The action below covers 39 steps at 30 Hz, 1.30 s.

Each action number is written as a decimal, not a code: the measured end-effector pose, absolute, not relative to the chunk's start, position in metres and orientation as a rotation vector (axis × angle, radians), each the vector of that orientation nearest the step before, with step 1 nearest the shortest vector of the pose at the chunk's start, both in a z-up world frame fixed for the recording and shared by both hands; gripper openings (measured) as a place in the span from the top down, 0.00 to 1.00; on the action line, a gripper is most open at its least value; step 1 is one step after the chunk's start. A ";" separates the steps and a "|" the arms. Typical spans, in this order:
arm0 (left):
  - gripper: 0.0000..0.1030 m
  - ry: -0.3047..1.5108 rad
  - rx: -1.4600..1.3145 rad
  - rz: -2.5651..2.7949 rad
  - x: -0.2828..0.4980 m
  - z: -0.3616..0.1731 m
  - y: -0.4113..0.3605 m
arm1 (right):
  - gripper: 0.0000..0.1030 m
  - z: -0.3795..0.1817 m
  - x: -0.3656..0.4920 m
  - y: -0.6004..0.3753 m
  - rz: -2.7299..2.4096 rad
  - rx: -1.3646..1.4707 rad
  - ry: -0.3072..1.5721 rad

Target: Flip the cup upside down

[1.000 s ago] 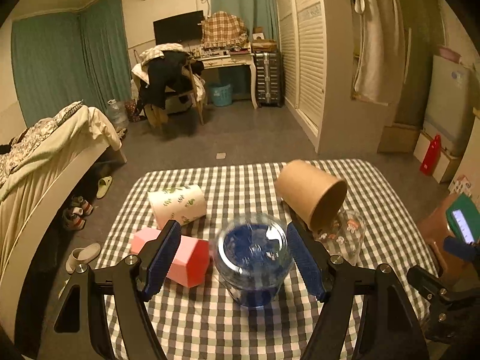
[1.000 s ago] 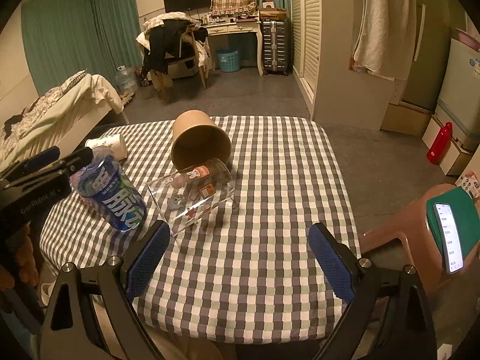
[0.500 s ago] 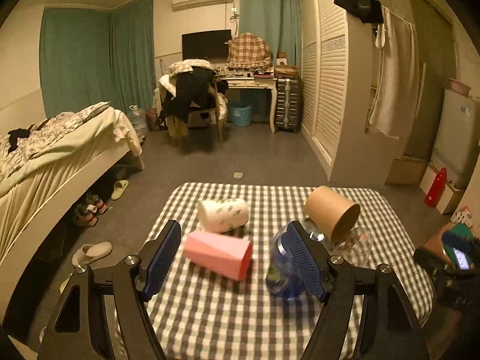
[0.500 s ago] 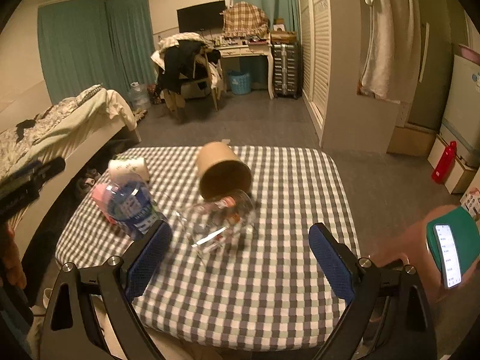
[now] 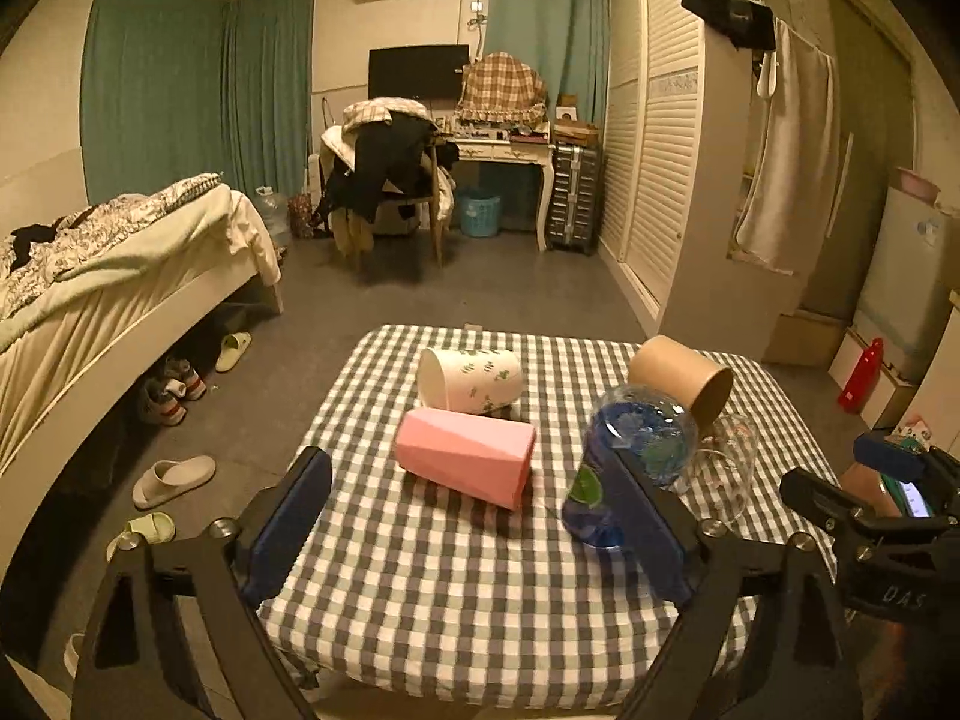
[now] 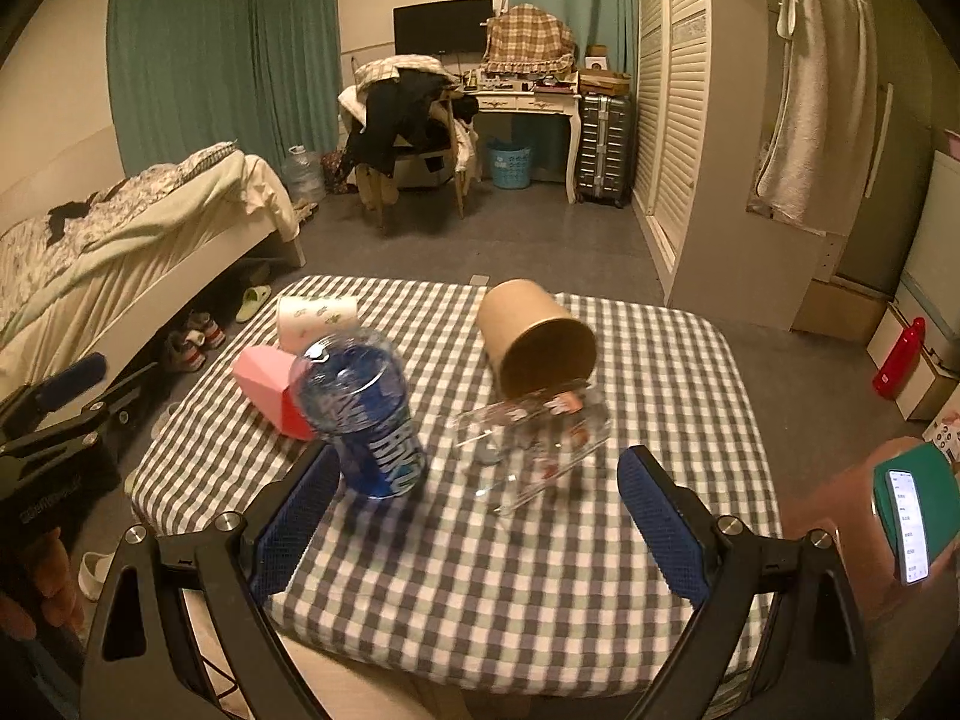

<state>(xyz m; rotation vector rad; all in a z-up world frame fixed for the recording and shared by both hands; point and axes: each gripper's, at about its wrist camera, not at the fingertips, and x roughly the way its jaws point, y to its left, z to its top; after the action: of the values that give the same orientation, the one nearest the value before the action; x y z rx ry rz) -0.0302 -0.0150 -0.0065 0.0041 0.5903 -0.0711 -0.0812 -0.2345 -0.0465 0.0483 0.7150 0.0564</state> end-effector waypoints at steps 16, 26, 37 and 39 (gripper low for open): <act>0.03 0.611 -0.028 -0.032 -0.026 -0.013 0.002 | 0.00 -0.052 -0.075 -0.224 0.015 0.023 0.713; 0.03 0.630 -0.028 -0.034 -0.023 -0.015 0.004 | 0.00 -0.051 -0.074 -0.228 -0.013 0.036 0.706; 0.03 0.634 -0.041 -0.040 -0.023 -0.015 0.004 | 0.00 -0.053 -0.072 -0.224 -0.006 0.024 0.709; 0.03 0.633 -0.047 -0.039 -0.022 -0.014 0.005 | 0.00 -0.053 -0.072 -0.224 -0.007 0.026 0.710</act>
<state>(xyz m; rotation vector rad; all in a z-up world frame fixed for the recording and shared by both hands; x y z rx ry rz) -0.0223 0.0050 -0.0138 -0.0473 0.6326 -0.0393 -0.0722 -0.2237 -0.0533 0.0257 0.7098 -0.0075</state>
